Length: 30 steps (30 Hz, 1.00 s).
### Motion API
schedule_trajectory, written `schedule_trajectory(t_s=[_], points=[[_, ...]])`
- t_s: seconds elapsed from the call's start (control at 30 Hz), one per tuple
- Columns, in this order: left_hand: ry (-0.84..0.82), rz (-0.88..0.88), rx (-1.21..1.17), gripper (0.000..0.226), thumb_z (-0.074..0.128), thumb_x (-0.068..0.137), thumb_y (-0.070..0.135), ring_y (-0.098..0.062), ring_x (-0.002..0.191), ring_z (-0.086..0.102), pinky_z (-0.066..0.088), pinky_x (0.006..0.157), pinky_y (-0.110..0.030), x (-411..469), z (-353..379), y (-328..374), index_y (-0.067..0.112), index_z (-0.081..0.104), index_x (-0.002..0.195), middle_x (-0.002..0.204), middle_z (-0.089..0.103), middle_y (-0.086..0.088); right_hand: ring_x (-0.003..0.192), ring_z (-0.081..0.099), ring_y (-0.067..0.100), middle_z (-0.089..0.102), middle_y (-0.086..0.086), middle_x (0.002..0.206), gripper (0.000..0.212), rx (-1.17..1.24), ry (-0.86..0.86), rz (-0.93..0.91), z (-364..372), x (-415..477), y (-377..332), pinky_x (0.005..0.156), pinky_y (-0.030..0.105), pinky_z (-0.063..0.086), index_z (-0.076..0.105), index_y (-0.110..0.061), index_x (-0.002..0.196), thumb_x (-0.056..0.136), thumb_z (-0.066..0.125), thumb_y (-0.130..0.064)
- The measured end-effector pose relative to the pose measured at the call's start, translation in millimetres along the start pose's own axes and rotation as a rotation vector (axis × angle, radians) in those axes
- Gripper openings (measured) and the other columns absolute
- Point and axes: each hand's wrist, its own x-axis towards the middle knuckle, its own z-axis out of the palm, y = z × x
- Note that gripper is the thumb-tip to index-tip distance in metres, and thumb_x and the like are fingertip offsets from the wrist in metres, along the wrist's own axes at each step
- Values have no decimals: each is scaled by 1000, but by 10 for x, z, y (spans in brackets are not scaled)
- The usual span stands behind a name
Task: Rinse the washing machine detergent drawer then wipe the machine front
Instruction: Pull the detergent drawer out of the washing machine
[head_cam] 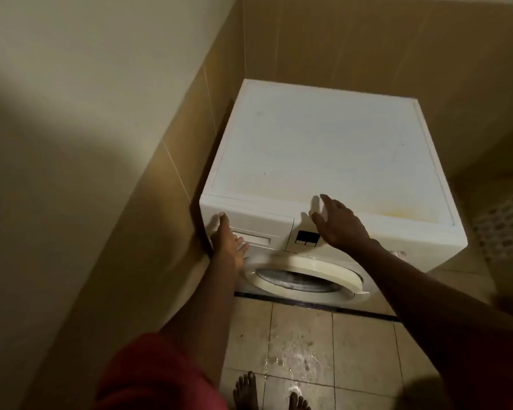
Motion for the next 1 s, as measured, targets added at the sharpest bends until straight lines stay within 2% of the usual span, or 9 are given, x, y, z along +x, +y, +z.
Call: schedule_trajectory(t_s=[0.1,0.2,0.3,0.43,0.53,0.63,1.0], points=[[2,-58,-44,97,58,83,67,-34,140,38,41,105,-43,120,22,-10,10,22,154,156,31,-19,120,48,34,48,13,135,43,-14,106,39,105,55,-3,93,42,42,47,-14,131,98,41,-41],[-21,-33,-90,99,62,78,69,-35,136,43,41,106,-44,149,85,-48,16,25,153,154,37,-15,113,51,33,52,11,126,38,-47,132,52,167,56,-8,89,40,43,54,-14,121,98,42,-41],[-25,-8,-123,98,70,73,66,-34,133,46,40,110,-46,167,154,-67,20,30,150,149,44,-12,113,52,31,53,10,125,44,-48,167,65,163,93,-28,88,40,45,54,-14,126,97,42,-45],[-19,13,-114,99,83,64,53,-30,119,55,46,101,-47,197,205,-127,20,35,144,137,54,-10,113,52,31,53,8,124,49,-41,192,100,184,140,-35,86,40,46,53,-13,127,95,44,-49],[-12,12,-92,102,87,62,48,-26,114,51,49,97,-49,228,207,-117,20,33,143,135,50,-9,113,51,30,53,8,124,51,-49,207,99,197,142,-41,87,41,46,52,-13,127,93,46,-51],[-42,14,-68,100,90,59,43,-27,116,53,53,88,-49,232,187,-113,23,35,140,134,53,-9,114,50,29,53,7,124,51,-52,216,95,203,130,-44,87,40,45,51,-13,127,93,46,-51],[-49,79,-49,96,92,53,44,-31,121,55,52,93,-58,180,172,-102,26,41,133,131,57,-9,113,51,29,54,7,124,53,-58,232,86,206,175,-40,85,39,45,52,-13,127,92,47,-53]])
